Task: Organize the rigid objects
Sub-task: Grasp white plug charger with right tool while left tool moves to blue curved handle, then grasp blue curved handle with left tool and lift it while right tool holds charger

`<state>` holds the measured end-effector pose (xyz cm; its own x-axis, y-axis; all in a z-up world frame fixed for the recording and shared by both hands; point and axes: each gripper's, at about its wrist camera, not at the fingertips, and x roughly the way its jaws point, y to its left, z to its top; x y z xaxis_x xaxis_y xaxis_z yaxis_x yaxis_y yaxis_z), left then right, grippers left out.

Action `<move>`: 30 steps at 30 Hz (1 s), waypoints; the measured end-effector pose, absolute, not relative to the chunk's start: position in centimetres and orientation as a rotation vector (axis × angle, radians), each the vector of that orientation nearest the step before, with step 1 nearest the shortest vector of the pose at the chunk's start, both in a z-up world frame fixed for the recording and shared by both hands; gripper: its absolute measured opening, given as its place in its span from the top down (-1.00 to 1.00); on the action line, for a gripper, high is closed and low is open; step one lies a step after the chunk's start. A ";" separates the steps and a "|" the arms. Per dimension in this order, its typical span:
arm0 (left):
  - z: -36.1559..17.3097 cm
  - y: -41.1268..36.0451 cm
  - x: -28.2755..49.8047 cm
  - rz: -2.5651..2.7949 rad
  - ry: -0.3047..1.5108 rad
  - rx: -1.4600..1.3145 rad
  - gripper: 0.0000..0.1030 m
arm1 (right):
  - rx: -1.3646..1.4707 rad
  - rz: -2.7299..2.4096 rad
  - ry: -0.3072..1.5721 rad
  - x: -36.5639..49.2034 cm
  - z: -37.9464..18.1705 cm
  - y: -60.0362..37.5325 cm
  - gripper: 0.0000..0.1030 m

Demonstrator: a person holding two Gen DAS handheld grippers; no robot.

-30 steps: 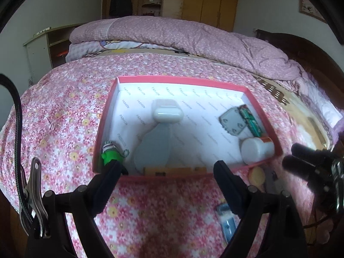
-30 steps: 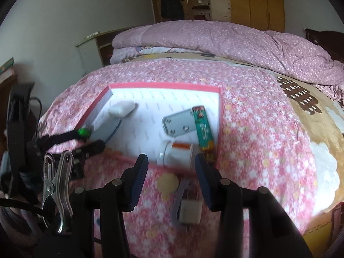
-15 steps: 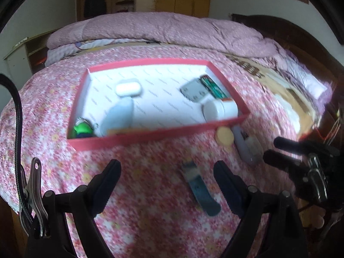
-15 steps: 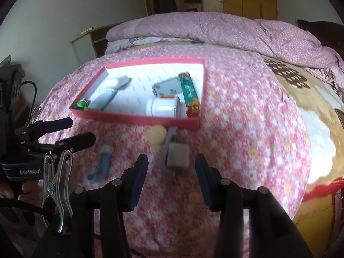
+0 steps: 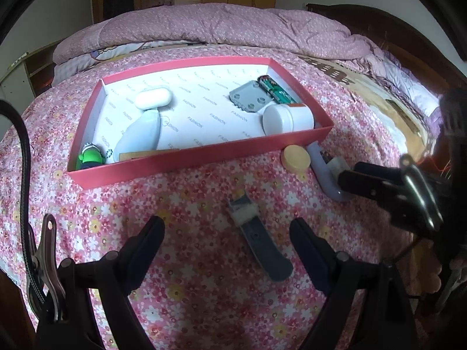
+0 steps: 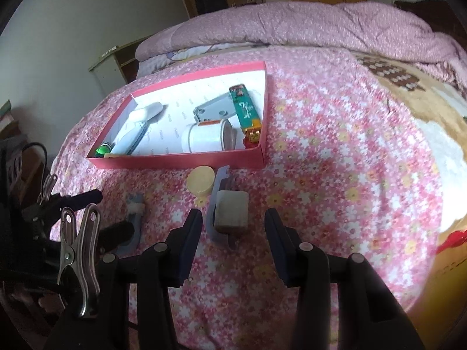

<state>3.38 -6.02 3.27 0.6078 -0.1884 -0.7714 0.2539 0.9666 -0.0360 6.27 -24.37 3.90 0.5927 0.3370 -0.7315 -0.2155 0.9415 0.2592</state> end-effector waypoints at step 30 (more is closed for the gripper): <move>1.5 -1.1 2.7 -0.055 0.890 0.160 -0.76 | -0.012 0.491 0.909 1.1 4.1 -20.8 0.49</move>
